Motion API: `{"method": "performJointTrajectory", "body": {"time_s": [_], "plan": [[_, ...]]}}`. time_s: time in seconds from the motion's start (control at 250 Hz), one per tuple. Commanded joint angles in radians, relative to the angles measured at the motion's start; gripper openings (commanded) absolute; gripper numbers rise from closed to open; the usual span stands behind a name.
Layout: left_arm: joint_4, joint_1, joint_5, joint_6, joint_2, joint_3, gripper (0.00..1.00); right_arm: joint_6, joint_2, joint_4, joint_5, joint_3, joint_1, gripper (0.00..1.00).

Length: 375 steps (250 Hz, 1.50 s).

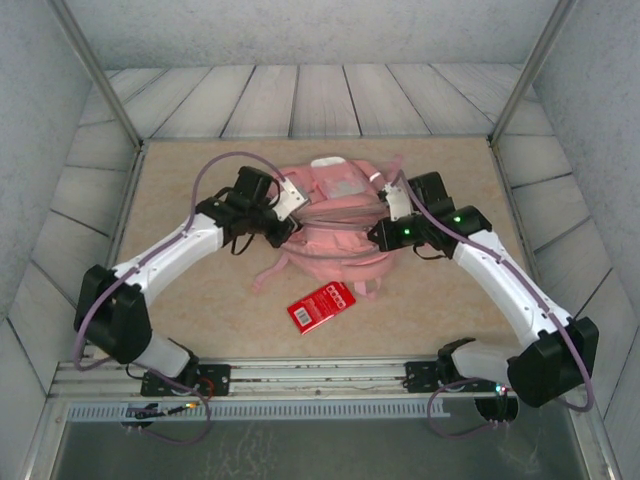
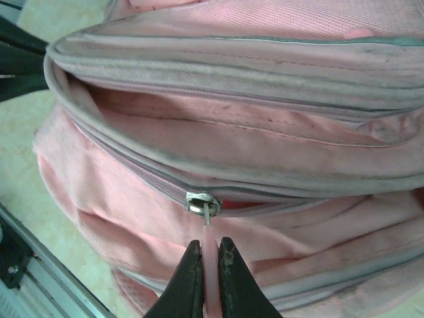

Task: Pack the student bag

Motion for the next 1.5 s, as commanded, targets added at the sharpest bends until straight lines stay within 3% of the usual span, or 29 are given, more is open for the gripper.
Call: {"method": "performJointTrajectory", "body": {"time_s": [0.0, 0.388, 0.5, 0.604, 0.783, 0.903, 1.039, 1.123, 1.223, 1.371, 1.495], "plan": [[-0.205, 0.134, -0.399, -0.111, 0.064, -0.013, 0.00, 0.006, -0.070, -0.176, 0.177, 0.005, -0.060, 0.00], [-0.221, 0.207, -0.439, -0.180, 0.112, -0.003, 0.00, 0.002, -0.036, -0.165, 0.186, 0.012, -0.060, 0.00], [-0.219, 0.219, -0.392, -0.156, 0.098, 0.007, 0.00, -0.018, -0.026, -0.154, 0.128, 0.013, -0.059, 0.00], [-0.146, 0.178, -0.277, -0.092, -0.016, -0.030, 0.00, -0.031, -0.023, -0.103, 0.036, 0.000, -0.052, 0.00], [-0.091, 0.159, -0.040, -0.015, -0.192, -0.096, 0.27, -0.010, 0.027, -0.042, -0.020, 0.004, -0.018, 0.00], [-0.117, 0.152, 0.020, 0.025, -0.270, -0.133, 0.45, -0.004, 0.045, -0.020, -0.035, 0.018, -0.003, 0.00], [-0.182, 0.140, 0.059, 0.050, -0.313, -0.142, 0.50, -0.008, 0.047, -0.010, -0.048, 0.027, -0.001, 0.00], [-0.183, 0.102, 0.101, 0.044, -0.324, -0.130, 0.51, -0.012, 0.047, -0.009, -0.055, 0.025, 0.001, 0.00], [-0.136, -0.009, 0.108, 0.019, -0.304, -0.094, 0.55, -0.018, 0.048, -0.005, -0.065, 0.017, 0.003, 0.00], [-0.070, -0.159, 0.103, -0.014, -0.180, 0.009, 0.55, -0.024, 0.047, -0.003, -0.075, 0.020, 0.004, 0.00], [-0.062, -0.223, 0.077, -0.004, -0.052, 0.108, 0.52, -0.029, 0.042, -0.007, -0.078, 0.026, 0.008, 0.00]]}}
